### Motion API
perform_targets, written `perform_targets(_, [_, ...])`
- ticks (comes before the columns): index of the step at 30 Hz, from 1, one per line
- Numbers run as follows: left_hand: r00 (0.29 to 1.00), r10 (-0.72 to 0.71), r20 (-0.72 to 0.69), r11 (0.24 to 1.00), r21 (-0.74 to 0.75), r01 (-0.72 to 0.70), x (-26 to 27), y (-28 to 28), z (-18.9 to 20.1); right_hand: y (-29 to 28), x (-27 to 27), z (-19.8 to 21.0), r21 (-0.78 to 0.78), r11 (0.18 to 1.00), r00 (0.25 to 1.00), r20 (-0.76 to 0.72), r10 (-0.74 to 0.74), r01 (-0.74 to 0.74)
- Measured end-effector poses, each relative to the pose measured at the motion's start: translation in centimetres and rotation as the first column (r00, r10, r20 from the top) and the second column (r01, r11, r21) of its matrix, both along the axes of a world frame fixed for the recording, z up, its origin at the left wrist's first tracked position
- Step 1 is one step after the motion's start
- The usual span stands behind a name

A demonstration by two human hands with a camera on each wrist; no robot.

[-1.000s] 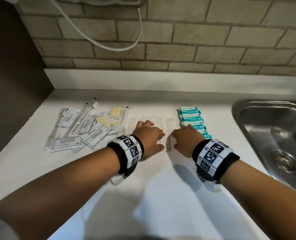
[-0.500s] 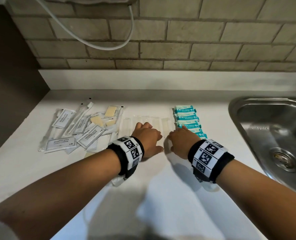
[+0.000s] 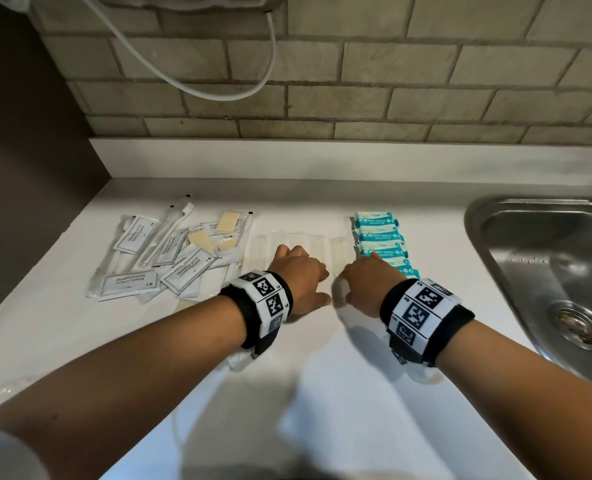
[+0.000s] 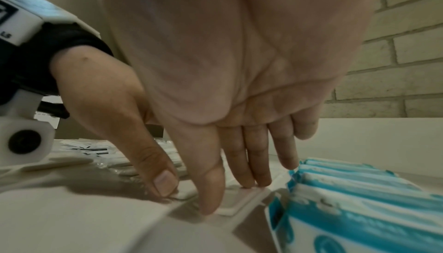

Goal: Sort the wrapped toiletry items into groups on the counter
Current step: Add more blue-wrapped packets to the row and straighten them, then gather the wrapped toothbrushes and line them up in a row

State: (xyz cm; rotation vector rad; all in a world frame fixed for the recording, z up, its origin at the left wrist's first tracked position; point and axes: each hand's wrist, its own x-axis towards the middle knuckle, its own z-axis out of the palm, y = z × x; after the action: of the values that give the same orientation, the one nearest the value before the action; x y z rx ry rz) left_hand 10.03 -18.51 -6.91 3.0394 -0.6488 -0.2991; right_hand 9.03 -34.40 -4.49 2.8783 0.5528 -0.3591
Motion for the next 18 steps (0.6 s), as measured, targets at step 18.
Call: perform_targets(18, [0.998,0.065,-0.014,0.978,-0.197,-0.067,-1.2,2.0,4.6,1.6,-1.7,4.6,0.085,0.996,0.999,-0.045,-0.012,0.016])
